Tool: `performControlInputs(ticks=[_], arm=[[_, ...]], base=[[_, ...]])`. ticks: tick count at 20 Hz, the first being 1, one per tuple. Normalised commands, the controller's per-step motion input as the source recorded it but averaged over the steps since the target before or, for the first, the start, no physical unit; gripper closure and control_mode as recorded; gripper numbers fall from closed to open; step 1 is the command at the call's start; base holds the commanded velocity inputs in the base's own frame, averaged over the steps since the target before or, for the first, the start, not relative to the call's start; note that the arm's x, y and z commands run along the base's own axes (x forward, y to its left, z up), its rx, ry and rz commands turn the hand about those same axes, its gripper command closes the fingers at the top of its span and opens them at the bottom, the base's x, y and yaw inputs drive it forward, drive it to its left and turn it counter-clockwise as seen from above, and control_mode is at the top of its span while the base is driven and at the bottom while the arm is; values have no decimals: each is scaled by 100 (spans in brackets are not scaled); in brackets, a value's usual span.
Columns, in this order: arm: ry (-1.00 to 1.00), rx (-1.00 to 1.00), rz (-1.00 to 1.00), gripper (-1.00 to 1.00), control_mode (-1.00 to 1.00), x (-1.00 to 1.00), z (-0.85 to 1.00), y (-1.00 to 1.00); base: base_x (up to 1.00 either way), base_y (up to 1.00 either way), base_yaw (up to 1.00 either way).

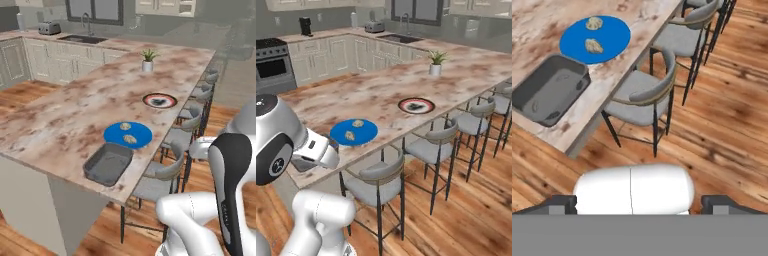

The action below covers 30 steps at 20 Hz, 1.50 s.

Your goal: Place two dumplings into each of the tupperware containers and then place the containers in the fridge.

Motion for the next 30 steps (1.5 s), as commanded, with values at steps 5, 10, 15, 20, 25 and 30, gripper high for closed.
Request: performControlInputs(ticks=[5,10,15,20,25,30], arm=[[0,0,0,-100,100,0,0,0],[0,0,0,-100,100,0,0,0],[0,0,0,-100,100,0,0,0],[0,0,0,-100,100,0,0,0],[0,0,0,-100,100,0,0,0],[0,0,0,-100,100,0,0,0]], base=[[0,-43,86],[2,-39,89],[1,-77,75],[-22,-100,45],[-27,-59,10],[-4,-52,0]])
